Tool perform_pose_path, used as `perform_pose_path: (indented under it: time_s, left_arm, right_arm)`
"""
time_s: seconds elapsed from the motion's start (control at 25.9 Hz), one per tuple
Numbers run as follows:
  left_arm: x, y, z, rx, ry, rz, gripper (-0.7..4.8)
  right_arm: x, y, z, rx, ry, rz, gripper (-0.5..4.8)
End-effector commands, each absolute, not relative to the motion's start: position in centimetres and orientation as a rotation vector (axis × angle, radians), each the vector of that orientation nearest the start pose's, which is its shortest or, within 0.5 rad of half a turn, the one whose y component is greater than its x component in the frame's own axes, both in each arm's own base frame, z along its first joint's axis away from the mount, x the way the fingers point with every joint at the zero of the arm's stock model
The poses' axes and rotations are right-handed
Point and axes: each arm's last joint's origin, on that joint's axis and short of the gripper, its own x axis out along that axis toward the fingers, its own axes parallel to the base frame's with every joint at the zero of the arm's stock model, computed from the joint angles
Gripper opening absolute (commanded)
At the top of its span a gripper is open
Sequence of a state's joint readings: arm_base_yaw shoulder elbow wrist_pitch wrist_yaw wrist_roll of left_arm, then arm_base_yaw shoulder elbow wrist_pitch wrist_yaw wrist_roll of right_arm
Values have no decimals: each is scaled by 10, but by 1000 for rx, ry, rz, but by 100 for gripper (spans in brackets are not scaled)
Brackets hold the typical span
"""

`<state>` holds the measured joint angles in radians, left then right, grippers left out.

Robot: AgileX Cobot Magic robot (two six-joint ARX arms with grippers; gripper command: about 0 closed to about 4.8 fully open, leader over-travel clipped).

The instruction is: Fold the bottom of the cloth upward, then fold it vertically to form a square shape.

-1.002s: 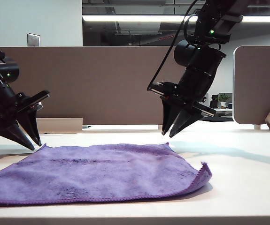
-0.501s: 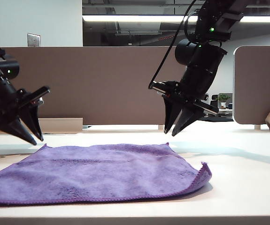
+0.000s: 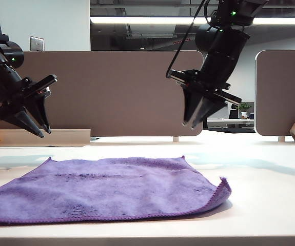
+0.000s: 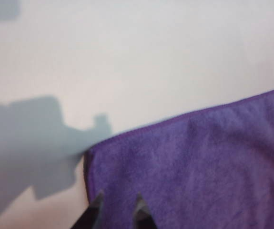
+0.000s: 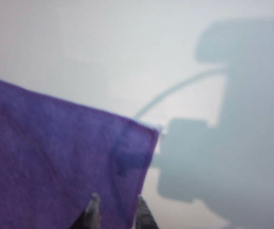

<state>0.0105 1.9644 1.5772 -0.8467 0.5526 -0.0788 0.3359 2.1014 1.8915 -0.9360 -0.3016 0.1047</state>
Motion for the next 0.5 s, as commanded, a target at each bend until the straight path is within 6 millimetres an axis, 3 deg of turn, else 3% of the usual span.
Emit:
perform_pose_path:
  time_s: [0.04,0.15,0.31,0.42,0.5]
  left_arm:
    - [394,-11,224,-399,1275,-448,84]
    - [386,-11,230,-352,1300,-488,84]
    - [373,-11,254,-332,1266,-503,83]
    - [359,-11,272,-302,1253,-523,83]
    - [342,-12,292,-287,1216,-535,81]
  right_arm:
    - [409,151,252,45,1275,460,104]
    - [399,149,250,43,1375,506,104]
    - [387,149,255,0,1437,532,104]
    - [378,146,266,-23,1451,550,104]
    - [369,142,283,-28,1412,557,104]
